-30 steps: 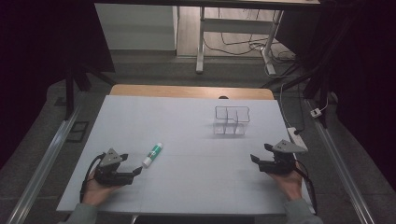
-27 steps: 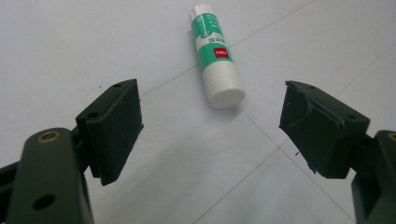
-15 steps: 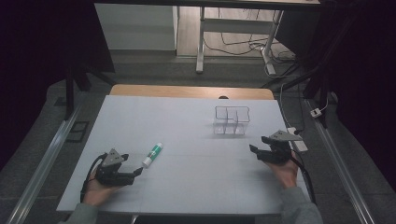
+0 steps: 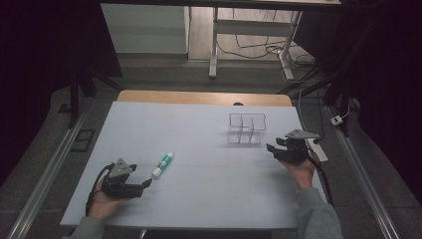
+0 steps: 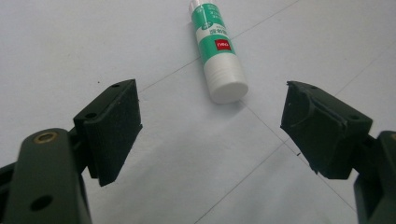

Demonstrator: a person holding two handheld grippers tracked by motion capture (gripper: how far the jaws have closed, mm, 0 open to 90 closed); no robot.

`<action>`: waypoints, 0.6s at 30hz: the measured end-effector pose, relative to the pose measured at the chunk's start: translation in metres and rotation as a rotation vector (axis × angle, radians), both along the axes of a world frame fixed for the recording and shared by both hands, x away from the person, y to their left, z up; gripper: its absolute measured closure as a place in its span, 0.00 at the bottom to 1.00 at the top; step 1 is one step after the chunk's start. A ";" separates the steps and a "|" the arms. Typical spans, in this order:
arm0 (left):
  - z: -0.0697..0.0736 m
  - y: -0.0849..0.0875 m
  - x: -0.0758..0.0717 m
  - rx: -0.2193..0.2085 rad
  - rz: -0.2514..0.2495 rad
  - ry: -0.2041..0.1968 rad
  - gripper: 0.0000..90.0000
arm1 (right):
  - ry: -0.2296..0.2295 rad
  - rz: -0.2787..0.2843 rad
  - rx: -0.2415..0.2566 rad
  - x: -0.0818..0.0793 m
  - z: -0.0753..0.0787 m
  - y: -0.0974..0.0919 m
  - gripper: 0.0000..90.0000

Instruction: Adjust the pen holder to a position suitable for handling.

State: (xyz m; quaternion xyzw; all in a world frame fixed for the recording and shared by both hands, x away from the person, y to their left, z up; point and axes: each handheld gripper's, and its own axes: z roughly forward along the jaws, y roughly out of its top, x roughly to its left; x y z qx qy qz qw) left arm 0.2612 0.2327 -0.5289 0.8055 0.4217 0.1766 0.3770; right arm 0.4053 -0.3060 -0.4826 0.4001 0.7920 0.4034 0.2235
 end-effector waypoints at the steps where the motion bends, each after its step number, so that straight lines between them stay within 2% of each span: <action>1: 0.000 0.000 0.000 0.001 -0.001 0.000 0.22 | 0.003 -0.005 0.002 0.002 0.000 0.000 0.55; 11: -0.001 0.000 0.001 0.008 -0.002 0.004 0.21 | 0.020 -0.029 0.015 0.020 -0.001 -0.001 0.68; 18: -0.001 0.001 0.001 0.010 0.000 0.007 0.21 | 0.025 -0.044 0.009 0.035 0.000 0.004 0.89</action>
